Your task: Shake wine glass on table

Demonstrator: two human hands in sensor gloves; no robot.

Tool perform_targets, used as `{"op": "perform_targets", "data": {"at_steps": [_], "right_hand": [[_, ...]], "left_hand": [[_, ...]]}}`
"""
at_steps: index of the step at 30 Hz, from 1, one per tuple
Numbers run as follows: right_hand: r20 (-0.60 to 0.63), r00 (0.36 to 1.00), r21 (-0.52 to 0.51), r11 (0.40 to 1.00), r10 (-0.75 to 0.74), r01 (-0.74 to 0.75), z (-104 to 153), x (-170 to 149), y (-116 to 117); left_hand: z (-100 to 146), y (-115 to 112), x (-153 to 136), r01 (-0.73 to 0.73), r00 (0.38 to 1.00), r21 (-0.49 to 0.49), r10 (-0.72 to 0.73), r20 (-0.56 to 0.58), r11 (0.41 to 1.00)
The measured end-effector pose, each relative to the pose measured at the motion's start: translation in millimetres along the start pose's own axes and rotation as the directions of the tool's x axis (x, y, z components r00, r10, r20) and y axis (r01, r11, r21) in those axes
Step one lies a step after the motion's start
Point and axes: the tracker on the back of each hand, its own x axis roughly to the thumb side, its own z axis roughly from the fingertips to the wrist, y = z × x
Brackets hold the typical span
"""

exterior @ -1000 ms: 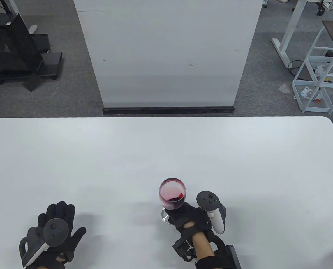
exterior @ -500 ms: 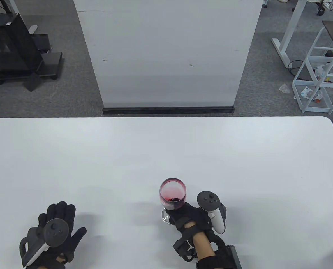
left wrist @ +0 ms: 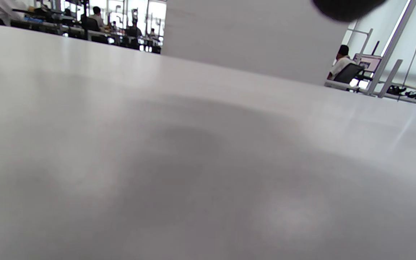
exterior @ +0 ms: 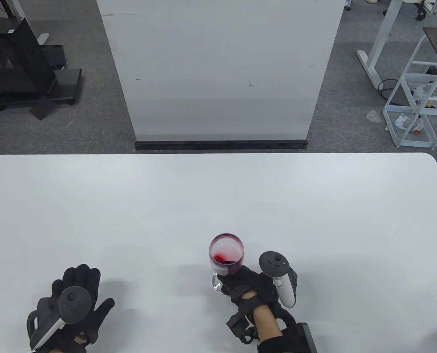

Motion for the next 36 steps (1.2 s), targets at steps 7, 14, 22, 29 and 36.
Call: {"op": "perform_targets", "data": {"at_steps": [7,14,22,29,36], "right_hand": [[-0.002,1.0,0.001,1.0,0.012,-0.012,-0.6,1.1,0.2],[-0.006,1.0,0.024,1.0,-0.006,0.006,-0.6,0.8,2.3],[-0.01,1.0,0.029,0.999,-0.017,0.017,0.0,-0.2,1.9],[-0.008,0.998,0.025,0.998,-0.06,0.06,1.5,-1.5,2.6],[-0.008,0.996,0.036,0.996,-0.086,0.086,0.0,-3.4,4.9]], "left_hand": [[0.1,-0.2,0.0,-0.003,1.0,-0.002,0.003,0.005,1.0],[0.0,-0.4,-0.1,-0.006,1.0,-0.007,0.006,0.007,1.0],[1.1,0.3,-0.8,-0.007,1.0,-0.003,0.007,0.006,1.0],[2.0,2.4,-2.4,-0.02,1.0,0.005,0.02,0.0,1.0],[1.8,2.2,-2.4,-0.017,1.0,0.004,0.017,0.0,1.0]]}}
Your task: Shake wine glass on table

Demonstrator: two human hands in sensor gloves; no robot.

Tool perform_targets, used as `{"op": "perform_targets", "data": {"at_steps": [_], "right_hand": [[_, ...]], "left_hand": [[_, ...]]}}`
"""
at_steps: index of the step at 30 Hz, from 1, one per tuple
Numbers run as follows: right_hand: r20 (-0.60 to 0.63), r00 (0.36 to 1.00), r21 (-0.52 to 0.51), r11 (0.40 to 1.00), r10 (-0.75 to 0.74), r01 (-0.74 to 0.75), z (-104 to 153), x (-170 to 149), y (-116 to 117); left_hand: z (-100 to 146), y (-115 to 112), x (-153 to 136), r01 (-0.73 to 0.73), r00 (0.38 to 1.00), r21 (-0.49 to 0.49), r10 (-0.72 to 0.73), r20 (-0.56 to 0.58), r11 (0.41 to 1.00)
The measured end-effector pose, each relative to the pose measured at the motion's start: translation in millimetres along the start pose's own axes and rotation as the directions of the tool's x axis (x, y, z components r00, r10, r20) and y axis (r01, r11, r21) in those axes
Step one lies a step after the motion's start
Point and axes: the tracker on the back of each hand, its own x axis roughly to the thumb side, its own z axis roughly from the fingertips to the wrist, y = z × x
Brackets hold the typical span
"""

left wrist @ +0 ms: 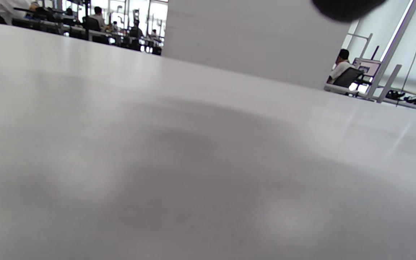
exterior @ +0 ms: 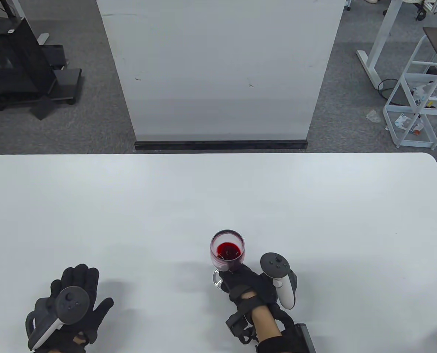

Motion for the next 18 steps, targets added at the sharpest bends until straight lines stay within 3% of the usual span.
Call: {"op": "perform_targets", "data": {"at_steps": [3,8,13,18], "right_hand": [[0.002,0.999,-0.026,0.998,0.052,-0.052,1.3,2.0,-5.4],[0.002,1.0,0.012,1.0,0.007,-0.007,0.7,1.6,-1.6],[-0.006,1.0,-0.044,0.999,0.031,-0.031,1.1,1.0,-4.3],[-0.012,0.999,0.006,0.999,0.047,-0.047,2.2,3.4,-6.6]], "left_hand": [[0.4,0.3,0.1,0.002,1.0,0.003,-0.002,0.0,1.0],[0.0,0.4,0.0,-0.001,1.0,0.0,0.001,-0.001,1.0],[0.0,0.4,0.1,-0.003,1.0,0.001,0.003,0.001,1.0],[0.5,0.6,0.4,0.003,1.0,0.003,-0.003,0.0,1.0]]}}
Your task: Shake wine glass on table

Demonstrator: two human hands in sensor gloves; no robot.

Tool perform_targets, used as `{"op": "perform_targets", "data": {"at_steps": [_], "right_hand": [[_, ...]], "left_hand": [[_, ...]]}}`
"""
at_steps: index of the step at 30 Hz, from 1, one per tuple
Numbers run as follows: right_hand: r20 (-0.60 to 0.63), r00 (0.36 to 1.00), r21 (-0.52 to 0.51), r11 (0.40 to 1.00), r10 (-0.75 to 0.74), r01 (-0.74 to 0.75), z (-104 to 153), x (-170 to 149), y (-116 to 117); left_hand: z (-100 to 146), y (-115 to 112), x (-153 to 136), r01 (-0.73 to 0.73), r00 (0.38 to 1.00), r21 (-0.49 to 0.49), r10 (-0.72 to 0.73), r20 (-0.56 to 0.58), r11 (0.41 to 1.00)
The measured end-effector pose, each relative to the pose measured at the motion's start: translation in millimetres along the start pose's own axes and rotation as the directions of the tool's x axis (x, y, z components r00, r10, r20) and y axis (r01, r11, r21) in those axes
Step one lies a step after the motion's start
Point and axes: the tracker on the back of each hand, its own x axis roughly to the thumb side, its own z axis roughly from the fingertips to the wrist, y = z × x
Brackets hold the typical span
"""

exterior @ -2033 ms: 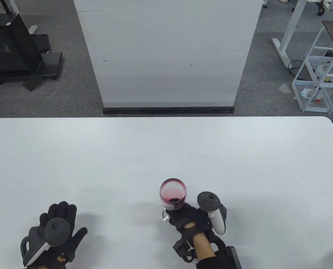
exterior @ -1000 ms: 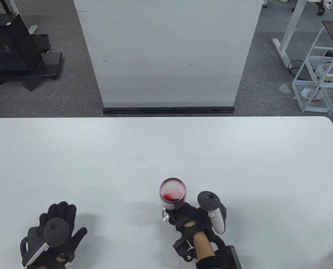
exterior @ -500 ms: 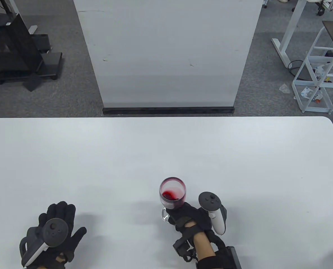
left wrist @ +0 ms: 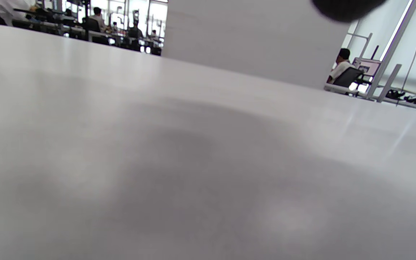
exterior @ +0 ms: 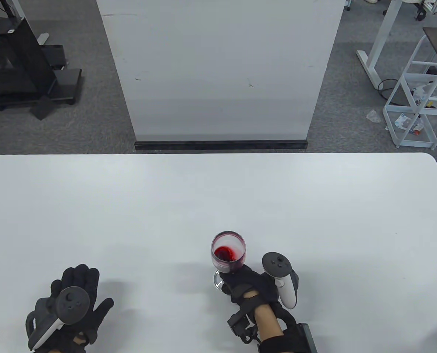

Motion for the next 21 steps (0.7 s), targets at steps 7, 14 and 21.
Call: {"op": "perform_targets", "data": {"at_steps": [7,14,21], "right_hand": [[0.003,1.0,-0.002,1.0,0.003,-0.003,-0.7,1.1,3.8],[0.005,1.0,-0.039,0.999,0.008,-0.007,-0.9,0.2,5.8],[0.003,1.0,-0.048,0.999,0.011,-0.011,-0.7,0.8,4.9]], "left_hand": [[-0.6,-0.9,0.6,0.004,1.0,-0.006,-0.004,0.0,1.0],[-1.2,-1.5,0.5,0.004,1.0,-0.01,-0.004,0.001,1.0],[-0.5,-0.2,-0.7,-0.002,1.0,0.0,0.002,-0.007,1.0]]}}
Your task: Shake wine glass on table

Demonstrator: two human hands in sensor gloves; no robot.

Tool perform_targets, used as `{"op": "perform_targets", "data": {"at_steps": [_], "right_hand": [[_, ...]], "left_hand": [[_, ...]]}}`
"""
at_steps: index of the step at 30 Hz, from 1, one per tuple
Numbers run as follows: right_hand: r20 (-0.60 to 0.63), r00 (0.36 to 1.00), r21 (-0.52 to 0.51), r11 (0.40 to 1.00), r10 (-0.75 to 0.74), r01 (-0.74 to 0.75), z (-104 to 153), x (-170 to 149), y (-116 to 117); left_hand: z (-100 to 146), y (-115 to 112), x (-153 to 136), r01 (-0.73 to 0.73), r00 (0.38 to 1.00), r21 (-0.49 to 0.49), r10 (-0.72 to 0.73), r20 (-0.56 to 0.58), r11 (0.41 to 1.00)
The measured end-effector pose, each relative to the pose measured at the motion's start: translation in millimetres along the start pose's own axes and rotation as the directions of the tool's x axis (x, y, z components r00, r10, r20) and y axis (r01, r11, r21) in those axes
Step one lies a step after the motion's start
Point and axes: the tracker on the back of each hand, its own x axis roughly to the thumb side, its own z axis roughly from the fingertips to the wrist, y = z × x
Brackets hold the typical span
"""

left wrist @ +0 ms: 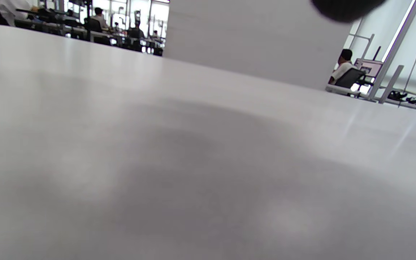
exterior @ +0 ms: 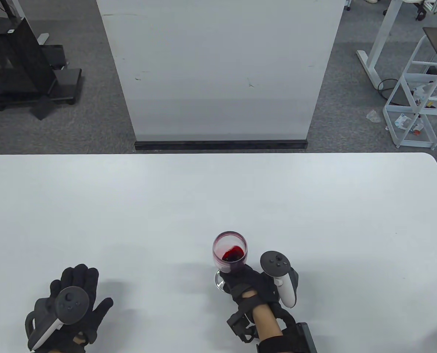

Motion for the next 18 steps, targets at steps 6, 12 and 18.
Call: {"op": "perform_targets", "data": {"at_steps": [6,12,18], "right_hand": [[-0.014,0.999,-0.012,0.999,0.033,-0.033,0.2,1.6,-7.1],[-0.009,0.999,0.026,0.999,0.044,-0.043,0.0,1.0,-8.7],[-0.002,1.0,0.021,1.0,0.002,-0.002,-0.2,0.6,-2.5]], "left_hand": [[1.0,-0.4,0.8,0.006,1.0,0.003,-0.006,0.003,1.0],[1.7,1.9,-1.3,-0.014,1.0,0.008,0.014,-0.003,1.0],[1.0,0.8,-0.5,-0.008,1.0,0.0,0.008,0.003,1.0]]}}
